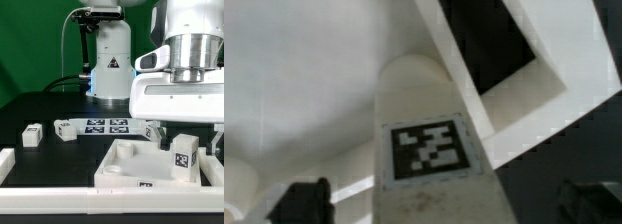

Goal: Assemble one leg

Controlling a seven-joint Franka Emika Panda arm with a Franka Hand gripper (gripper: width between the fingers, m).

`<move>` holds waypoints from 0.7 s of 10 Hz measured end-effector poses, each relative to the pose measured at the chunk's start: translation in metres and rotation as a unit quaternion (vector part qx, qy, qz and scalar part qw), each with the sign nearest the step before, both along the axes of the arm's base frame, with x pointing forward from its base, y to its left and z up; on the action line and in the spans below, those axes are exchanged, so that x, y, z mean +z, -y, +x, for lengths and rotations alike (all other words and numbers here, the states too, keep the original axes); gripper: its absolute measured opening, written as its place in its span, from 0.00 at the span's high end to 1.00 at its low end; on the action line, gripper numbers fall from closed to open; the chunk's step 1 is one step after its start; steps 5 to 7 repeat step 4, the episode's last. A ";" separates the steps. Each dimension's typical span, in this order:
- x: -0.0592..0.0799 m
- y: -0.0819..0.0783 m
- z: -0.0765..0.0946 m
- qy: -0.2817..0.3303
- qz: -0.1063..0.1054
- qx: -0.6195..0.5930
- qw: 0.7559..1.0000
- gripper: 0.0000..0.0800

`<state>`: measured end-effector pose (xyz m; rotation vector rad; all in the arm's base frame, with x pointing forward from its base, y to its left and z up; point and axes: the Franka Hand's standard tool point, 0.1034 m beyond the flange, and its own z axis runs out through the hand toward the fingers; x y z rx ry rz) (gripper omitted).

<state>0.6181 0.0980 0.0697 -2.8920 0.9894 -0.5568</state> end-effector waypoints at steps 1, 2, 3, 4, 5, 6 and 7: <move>0.000 0.000 0.000 0.000 0.000 0.000 1.000 0.19; 0.000 0.000 0.000 0.000 0.000 0.000 1.000 0.19; 0.000 0.000 0.000 0.000 0.000 0.000 1.000 0.19; 0.000 0.000 0.000 0.000 0.000 0.000 1.000 0.19; 0.000 0.000 0.000 0.000 0.000 0.000 1.000 0.19; 0.000 0.000 0.000 0.000 0.000 0.000 1.000 0.19; 0.000 0.000 0.000 0.000 0.000 0.000 1.000 0.19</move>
Offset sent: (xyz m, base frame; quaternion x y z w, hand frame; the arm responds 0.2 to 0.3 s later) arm 0.0000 0.0000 0.0000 0.0000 0.0000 0.0000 1.0000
